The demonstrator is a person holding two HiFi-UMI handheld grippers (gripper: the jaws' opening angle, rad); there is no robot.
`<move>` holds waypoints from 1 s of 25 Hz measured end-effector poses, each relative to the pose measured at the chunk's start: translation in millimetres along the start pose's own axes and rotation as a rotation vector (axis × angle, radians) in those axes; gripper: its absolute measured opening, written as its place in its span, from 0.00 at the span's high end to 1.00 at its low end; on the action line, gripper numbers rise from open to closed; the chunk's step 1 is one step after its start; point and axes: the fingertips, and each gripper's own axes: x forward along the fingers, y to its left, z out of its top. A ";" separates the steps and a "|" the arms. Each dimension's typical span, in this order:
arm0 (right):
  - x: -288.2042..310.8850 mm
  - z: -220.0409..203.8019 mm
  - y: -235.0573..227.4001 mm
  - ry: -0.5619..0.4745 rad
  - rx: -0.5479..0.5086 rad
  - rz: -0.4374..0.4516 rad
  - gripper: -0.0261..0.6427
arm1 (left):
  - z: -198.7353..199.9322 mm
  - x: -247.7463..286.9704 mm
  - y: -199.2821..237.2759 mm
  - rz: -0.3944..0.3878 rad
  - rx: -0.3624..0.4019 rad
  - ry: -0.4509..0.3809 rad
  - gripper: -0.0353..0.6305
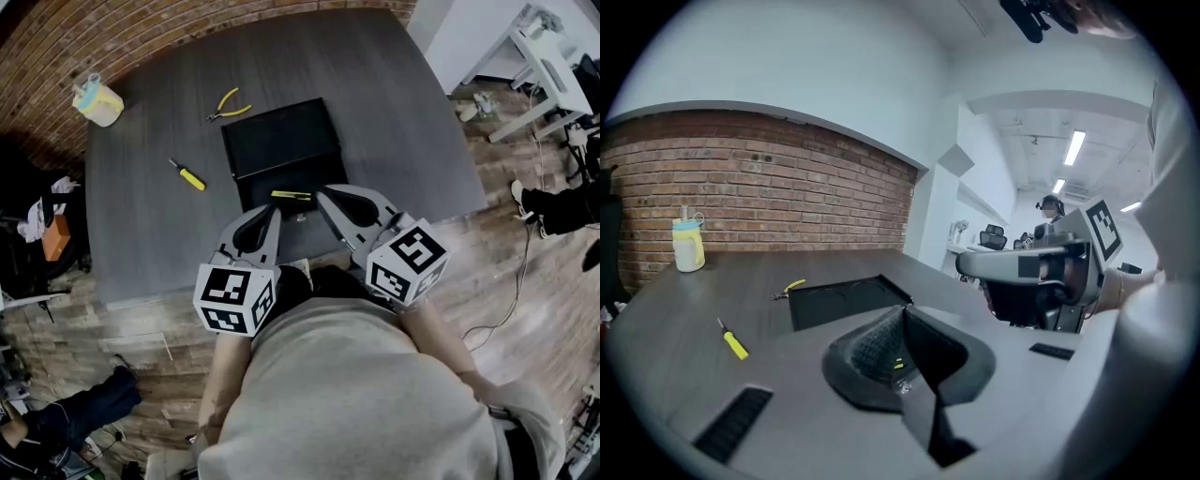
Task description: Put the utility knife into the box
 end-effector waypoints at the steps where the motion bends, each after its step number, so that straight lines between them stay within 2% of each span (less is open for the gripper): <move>1: 0.7 -1.3 -0.9 0.003 0.003 -0.002 0.95 | -0.4 0.6 -0.2 -0.002 -0.001 0.003 0.91; 10: 6.1 -19.9 -1.9 0.047 0.039 -0.007 0.95 | -0.3 3.2 -2.3 -0.035 -0.050 0.000 0.91; 15: 4.6 -20.0 -4.8 0.043 0.041 -0.017 0.95 | -6.6 1.5 -1.9 -0.025 -0.021 0.018 0.91; 25: 4.4 -23.3 -1.1 0.063 0.038 -0.007 0.95 | -10.7 1.2 1.3 -0.031 -0.038 0.024 0.91</move>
